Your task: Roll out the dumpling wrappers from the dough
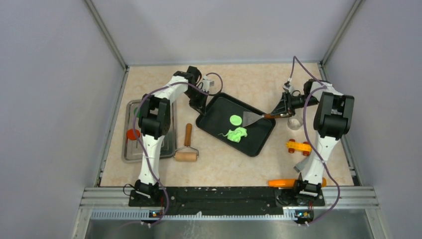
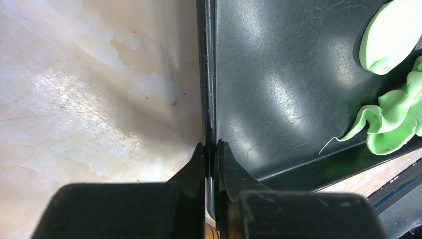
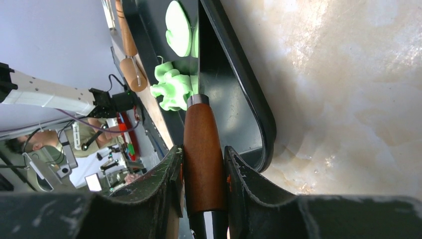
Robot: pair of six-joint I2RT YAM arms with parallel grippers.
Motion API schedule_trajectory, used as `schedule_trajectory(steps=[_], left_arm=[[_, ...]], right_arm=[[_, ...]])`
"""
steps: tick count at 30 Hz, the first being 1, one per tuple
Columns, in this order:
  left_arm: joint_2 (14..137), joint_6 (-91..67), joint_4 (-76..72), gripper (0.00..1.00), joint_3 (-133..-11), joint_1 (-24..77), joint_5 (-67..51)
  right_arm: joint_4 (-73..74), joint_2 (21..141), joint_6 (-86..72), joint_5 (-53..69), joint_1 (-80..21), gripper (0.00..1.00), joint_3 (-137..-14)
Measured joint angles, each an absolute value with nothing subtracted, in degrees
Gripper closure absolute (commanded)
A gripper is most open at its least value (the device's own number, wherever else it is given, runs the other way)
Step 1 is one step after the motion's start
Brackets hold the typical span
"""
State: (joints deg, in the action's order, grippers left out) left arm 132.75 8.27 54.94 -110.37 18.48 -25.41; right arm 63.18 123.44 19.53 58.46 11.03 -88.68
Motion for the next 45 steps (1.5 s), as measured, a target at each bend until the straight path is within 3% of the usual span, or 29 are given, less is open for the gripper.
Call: schedule_trajectory(steps=[45], left_arm=[[133.67,9.17,56.18,1.00,-111.66,18.26,-26.37]], right_arm=[[68.86,131.87,28.49,64.82,11.05,1.00,-90.91]])
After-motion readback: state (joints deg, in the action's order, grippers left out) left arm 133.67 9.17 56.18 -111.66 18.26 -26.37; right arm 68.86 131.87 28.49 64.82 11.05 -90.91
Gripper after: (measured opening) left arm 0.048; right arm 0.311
